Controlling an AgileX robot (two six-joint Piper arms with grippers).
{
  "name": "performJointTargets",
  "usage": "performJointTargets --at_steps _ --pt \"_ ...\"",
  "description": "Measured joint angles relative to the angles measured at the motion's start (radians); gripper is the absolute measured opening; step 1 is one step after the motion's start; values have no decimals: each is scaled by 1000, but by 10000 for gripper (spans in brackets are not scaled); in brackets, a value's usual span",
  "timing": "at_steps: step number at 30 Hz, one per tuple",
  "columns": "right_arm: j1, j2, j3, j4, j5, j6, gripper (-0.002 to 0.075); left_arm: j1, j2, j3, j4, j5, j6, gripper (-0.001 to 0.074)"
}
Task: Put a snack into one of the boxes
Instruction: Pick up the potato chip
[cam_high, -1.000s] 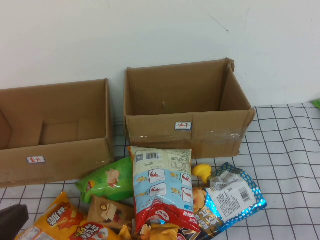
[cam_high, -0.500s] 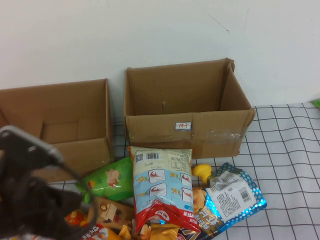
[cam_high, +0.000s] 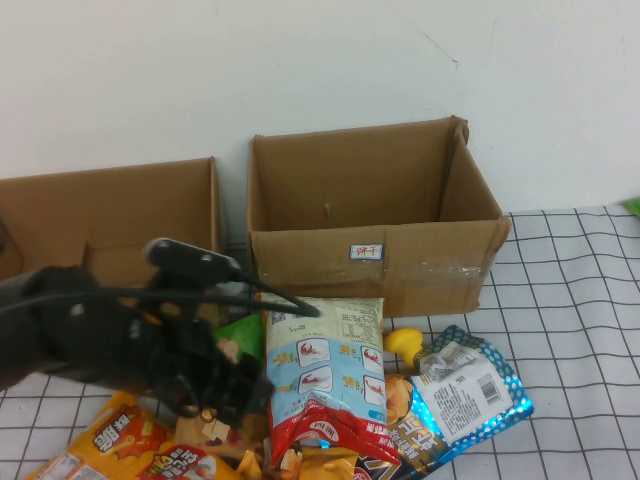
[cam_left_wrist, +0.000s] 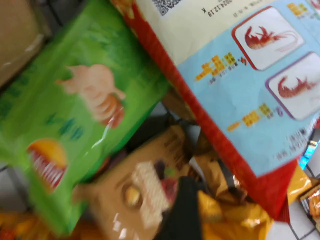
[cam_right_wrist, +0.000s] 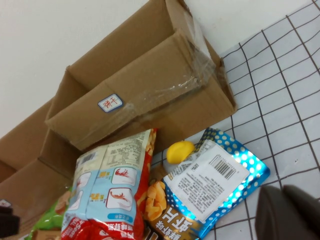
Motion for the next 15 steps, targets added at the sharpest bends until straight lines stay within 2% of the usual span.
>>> performJointTargets --at_steps 3,9,15 --pt "0 0 0 0 0 -9 -1 -23 70 -32 -46 0 111 617" --pt "0 0 0 0 0 -16 -1 -137 133 -38 -51 -31 296 629" --pt "0 0 0 0 0 -23 -1 -262 170 -38 135 -159 358 630"
